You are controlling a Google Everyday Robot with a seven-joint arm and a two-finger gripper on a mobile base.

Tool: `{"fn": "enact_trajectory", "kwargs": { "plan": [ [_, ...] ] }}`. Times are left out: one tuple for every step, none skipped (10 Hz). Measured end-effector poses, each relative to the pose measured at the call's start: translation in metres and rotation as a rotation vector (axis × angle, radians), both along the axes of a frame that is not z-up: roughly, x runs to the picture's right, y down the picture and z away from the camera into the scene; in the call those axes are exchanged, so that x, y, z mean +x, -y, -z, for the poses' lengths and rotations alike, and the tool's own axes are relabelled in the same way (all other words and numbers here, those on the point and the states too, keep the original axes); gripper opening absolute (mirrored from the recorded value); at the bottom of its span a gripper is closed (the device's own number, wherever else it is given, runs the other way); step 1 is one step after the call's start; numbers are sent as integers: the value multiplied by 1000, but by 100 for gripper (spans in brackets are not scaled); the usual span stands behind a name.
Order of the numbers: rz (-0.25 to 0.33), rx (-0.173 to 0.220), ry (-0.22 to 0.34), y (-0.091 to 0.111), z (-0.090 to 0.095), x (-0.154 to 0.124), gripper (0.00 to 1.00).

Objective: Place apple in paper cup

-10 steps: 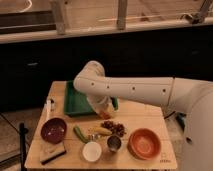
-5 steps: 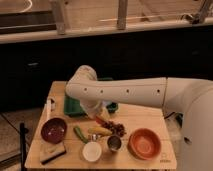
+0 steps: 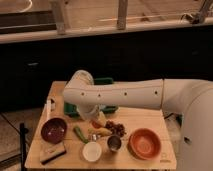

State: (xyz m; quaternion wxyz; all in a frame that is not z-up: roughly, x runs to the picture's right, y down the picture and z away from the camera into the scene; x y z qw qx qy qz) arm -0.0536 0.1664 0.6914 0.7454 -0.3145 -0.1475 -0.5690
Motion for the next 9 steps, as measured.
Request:
{"fn": "enact_trajectory", "kwargs": {
  "plan": [
    [4, -1, 10, -2, 0, -3, 1],
    [11, -5, 26, -5, 0, -7, 1],
    [16, -9, 35, -6, 0, -9, 1],
    [23, -13, 47, -8, 0, -11, 1],
    [31, -19, 63, -10, 2, -14, 1],
    [35, -21, 73, -11, 2, -15, 1],
    [40, -24, 82, -12, 3, -15, 1],
    [41, -25, 96, -12, 2, -18, 1],
    [48, -30, 108, -13, 3, -19, 1]
  ]
}}
